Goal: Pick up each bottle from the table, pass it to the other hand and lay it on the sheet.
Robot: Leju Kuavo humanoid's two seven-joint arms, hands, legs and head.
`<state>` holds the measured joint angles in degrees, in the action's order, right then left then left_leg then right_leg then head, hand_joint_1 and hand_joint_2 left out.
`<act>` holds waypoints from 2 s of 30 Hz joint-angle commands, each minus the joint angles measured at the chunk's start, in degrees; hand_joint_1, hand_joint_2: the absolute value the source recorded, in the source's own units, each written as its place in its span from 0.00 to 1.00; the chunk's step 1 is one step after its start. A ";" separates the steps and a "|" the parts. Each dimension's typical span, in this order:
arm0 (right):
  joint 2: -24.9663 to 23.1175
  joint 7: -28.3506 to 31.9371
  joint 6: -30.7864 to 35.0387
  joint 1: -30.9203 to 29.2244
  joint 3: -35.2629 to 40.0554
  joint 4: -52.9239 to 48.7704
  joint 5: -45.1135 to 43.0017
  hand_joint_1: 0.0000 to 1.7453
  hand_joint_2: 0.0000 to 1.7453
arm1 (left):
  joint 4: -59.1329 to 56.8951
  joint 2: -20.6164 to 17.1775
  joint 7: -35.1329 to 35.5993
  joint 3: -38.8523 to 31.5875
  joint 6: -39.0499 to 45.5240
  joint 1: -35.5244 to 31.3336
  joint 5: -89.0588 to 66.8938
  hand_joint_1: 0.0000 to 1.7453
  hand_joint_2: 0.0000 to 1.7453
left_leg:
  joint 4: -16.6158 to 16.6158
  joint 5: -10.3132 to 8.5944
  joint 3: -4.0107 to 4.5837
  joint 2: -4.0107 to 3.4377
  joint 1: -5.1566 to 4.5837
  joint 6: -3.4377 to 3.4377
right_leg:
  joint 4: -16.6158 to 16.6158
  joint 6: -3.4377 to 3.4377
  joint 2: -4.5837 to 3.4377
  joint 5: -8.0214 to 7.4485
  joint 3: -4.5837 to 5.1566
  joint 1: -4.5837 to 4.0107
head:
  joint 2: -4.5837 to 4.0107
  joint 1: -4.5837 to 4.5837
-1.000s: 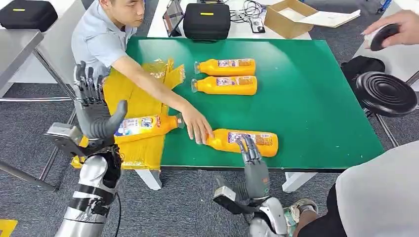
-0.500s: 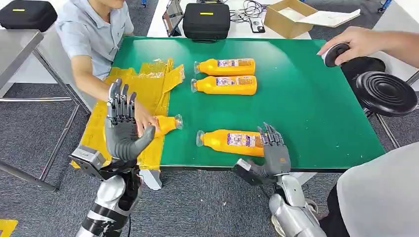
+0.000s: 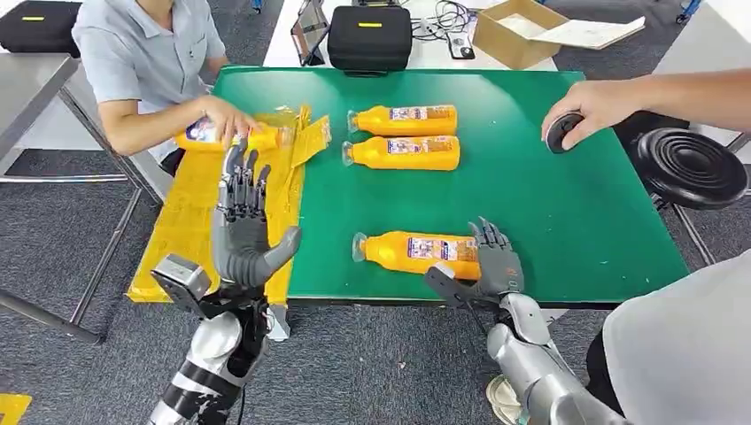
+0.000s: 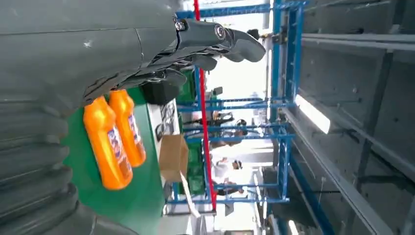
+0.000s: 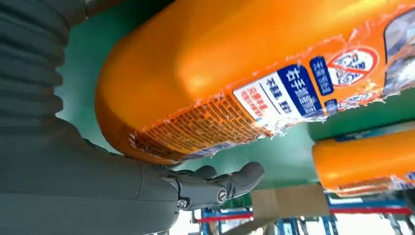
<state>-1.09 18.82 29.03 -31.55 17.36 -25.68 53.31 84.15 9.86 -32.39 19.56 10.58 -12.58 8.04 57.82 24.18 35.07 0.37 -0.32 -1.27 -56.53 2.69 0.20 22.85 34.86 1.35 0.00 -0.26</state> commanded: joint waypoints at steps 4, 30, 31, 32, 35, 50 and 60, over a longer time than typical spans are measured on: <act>-0.35 1.88 -10.84 -3.03 -1.66 9.37 -0.98 1.00 1.00 | -8.30 0.64 0.54 2.62 -1.51 -5.06 1.79 0.00 1.00 | -0.02 0.02 -0.34 0.07 0.08 0.08 | 0.07 -0.11 0.12 0.05 -0.37 -0.09 | 0.00 0.00; -3.46 21.18 3.41 11.70 -4.90 -21.70 -36.10 1.00 1.00 | -23.30 1.59 3.75 -5.66 6.50 -7.45 7.21 0.00 1.00 | -0.07 0.07 -0.69 -0.14 0.08 0.08 | 0.09 -0.13 -0.10 0.02 -0.67 -0.10 | 0.00 0.00; -3.49 21.18 3.41 12.81 -4.58 -24.29 -37.73 1.00 1.00 | -24.57 1.64 4.23 -6.05 5.80 -7.29 8.05 0.00 1.00 | -0.10 0.08 -0.74 -0.11 0.12 0.12 | 0.14 -0.19 -0.08 0.04 -0.75 -0.16 | 0.00 0.02; -3.59 21.18 4.06 15.19 -4.02 -30.03 -40.15 1.00 1.00 | -26.63 1.58 5.74 -6.15 3.51 -6.78 9.76 0.00 1.00 | -0.10 0.08 -0.69 -0.07 0.08 0.11 | 0.10 -0.16 -0.11 0.05 -0.70 -0.10 | 0.00 -0.04; -4.12 21.18 1.95 19.71 -3.18 -39.33 -43.75 1.00 1.00 | -28.61 -1.08 9.21 -0.04 -5.67 -4.79 8.60 0.00 1.00 | -0.07 0.13 -0.55 -0.07 0.10 0.11 | 0.09 -0.16 -0.11 0.09 -0.59 -0.13 | 0.00 -0.02; -6.34 21.18 -8.52 15.17 7.69 -31.97 -38.55 1.00 1.00 | -27.44 -3.85 7.04 6.04 -23.70 -3.17 0.50 0.00 1.00 | -0.02 0.16 -0.16 -0.20 0.14 0.11 | 0.06 -0.17 -0.21 0.08 -0.18 -0.15 | 0.00 -0.02; -8.99 21.18 -6.49 14.93 17.80 -27.52 -35.07 1.00 1.00 | -28.26 -0.24 9.28 3.15 -24.10 -3.98 5.36 0.00 1.00 | -0.04 0.12 -0.07 -0.14 0.10 0.07 | 0.04 -0.12 -0.17 0.08 -0.08 -0.10 | 0.00 -0.02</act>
<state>-9.58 40.04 21.44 -13.53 27.81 -59.75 18.30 59.54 8.31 -24.00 24.00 -13.31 -14.39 12.72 57.79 24.22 35.19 0.32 -0.29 -1.28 -56.54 2.68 0.11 22.88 34.97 1.34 0.00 -0.28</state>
